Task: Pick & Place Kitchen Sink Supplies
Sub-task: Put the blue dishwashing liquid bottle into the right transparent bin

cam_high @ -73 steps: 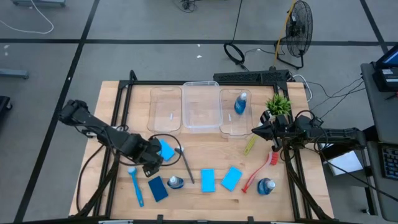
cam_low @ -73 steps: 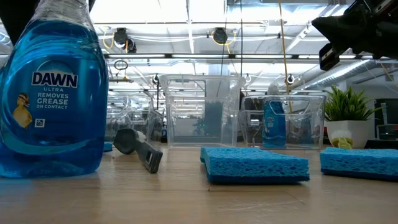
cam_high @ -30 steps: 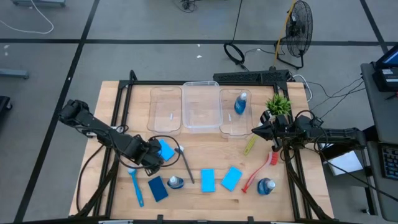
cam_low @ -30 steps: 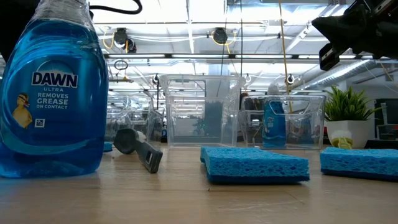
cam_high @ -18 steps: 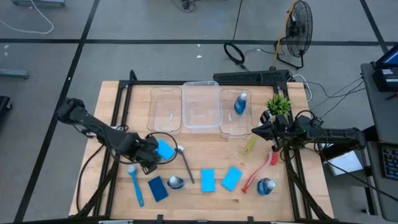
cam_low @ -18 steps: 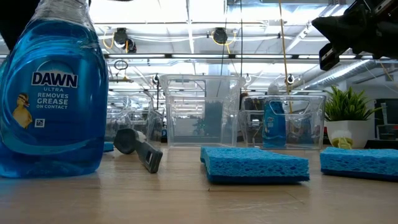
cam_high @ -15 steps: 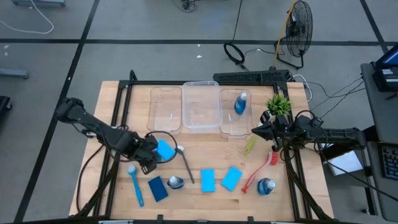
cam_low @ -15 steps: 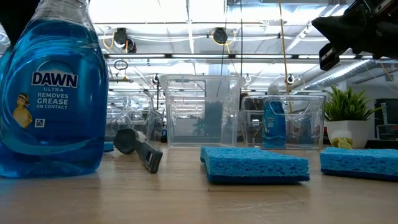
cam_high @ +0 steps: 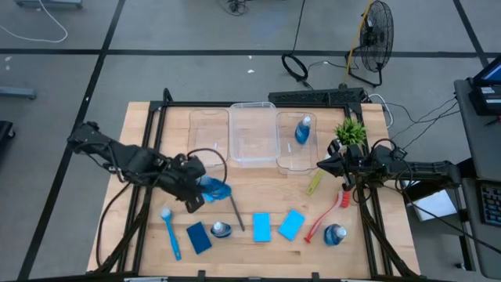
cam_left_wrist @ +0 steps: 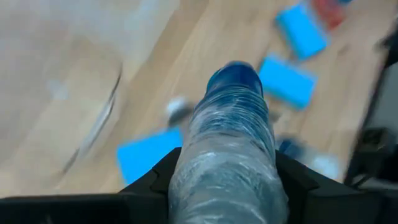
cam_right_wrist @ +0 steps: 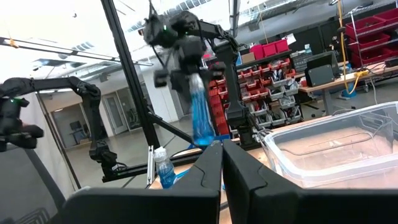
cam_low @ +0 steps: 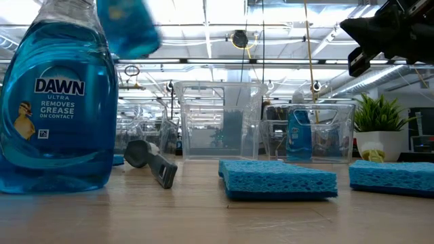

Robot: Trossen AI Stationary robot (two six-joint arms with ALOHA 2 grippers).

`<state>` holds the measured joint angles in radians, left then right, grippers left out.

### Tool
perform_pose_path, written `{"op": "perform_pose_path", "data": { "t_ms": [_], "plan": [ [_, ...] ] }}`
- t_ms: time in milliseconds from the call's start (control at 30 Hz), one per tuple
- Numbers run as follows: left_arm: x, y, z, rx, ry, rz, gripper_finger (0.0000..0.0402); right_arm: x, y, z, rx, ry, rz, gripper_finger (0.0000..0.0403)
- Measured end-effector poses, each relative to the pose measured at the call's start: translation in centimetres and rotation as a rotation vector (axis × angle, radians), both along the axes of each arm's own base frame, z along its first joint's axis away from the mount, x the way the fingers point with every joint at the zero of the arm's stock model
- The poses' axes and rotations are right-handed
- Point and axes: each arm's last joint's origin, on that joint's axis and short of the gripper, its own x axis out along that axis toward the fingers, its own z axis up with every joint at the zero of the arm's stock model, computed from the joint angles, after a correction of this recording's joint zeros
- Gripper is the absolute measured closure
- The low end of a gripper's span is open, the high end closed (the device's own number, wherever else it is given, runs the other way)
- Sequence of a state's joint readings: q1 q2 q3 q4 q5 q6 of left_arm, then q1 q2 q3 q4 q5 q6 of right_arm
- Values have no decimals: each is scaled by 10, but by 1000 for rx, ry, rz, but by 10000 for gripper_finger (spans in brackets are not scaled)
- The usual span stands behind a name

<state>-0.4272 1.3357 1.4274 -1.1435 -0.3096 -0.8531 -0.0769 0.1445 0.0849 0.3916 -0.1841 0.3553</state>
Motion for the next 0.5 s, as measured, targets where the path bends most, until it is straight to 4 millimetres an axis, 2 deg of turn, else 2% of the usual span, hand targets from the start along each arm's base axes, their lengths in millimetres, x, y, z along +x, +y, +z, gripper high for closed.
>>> {"op": "perform_pose_path", "data": {
  "t_ms": [167, 500],
  "plan": [
    [17, 6, 18, 34, -178, -100, 244, 0, 0, 0, 0, 0, 0, 403],
    [44, 18, 45, -21, -493, -378, 244, 0, 0, 0, 0, 0, 0, 403]
  ]
}}
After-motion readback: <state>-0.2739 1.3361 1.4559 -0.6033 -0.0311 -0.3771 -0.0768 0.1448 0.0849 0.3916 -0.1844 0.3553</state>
